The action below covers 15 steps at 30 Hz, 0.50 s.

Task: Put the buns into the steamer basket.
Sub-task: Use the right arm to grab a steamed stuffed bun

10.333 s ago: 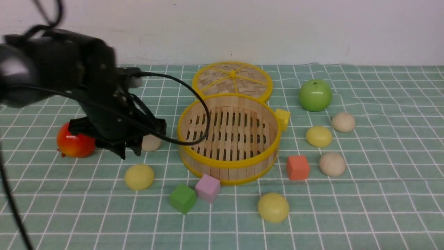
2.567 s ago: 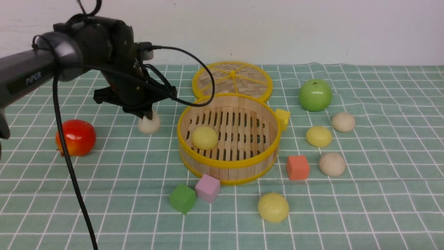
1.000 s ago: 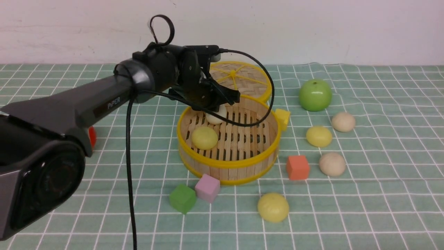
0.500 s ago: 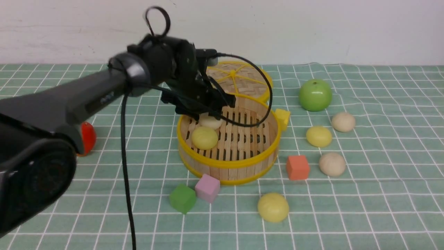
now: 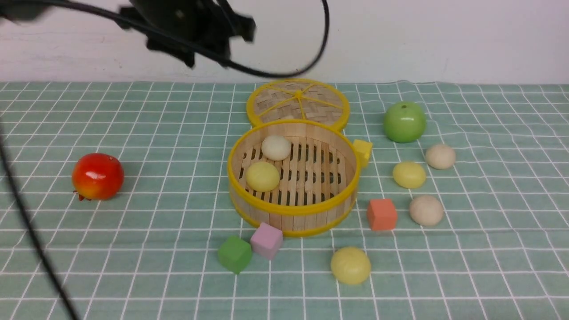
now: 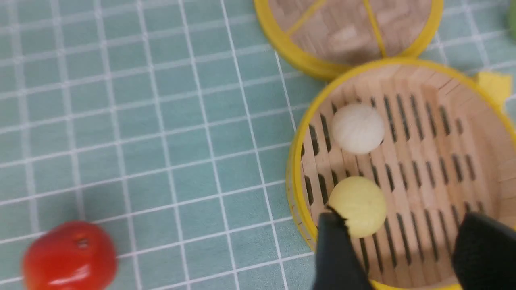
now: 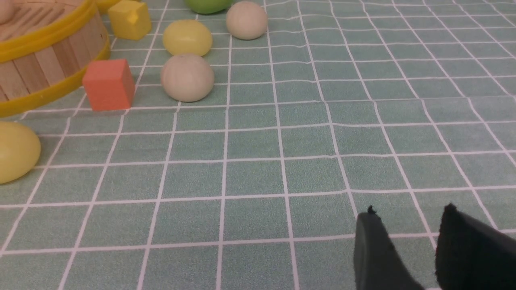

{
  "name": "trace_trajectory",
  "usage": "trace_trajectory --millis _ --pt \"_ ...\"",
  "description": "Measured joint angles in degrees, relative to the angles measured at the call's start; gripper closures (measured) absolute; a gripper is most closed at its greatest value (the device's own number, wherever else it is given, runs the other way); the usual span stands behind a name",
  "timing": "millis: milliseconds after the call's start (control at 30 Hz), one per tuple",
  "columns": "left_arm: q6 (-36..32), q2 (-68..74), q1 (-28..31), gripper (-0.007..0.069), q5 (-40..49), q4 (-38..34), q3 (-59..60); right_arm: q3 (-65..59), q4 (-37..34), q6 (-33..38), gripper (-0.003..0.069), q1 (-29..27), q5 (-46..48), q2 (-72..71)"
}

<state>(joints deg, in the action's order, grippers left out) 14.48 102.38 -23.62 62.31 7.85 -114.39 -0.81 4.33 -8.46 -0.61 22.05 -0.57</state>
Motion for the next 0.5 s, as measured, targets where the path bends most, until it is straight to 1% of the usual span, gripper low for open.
trace_trajectory --millis 33,133,167,233,267,300,500 --pt "0.64 -3.19 0.0 0.0336 0.6 0.05 1.22 0.0 0.0 0.0 0.042 0.0 0.0 0.0" --pt "1.09 -9.9 0.0 0.047 1.2 0.2 4.8 0.0 0.0 0.0 0.042 0.0 0.0 0.0" --pt "1.24 -11.39 0.0 0.05 1.34 0.38 5.85 0.0 0.0 0.0 0.042 0.0 0.0 0.0" --pt "1.92 -17.72 0.0 0.0613 1.86 1.07 11.06 0.0 0.0 0.0 0.042 0.0 0.0 0.0" --pt "2.46 -20.62 0.0 0.0638 2.09 1.61 13.63 0.0 0.0 0.0 0.042 0.0 0.0 0.0" --pt "2.57 -21.2 0.0 0.0638 2.16 1.76 14.16 0.0 0.0 0.0 0.042 0.0 0.0 0.0" --pt "11.91 -40.46 0.0 0.0638 2.66 6.51 34.13 0.0 0.0 0.0 0.042 0.0 0.0 0.0"
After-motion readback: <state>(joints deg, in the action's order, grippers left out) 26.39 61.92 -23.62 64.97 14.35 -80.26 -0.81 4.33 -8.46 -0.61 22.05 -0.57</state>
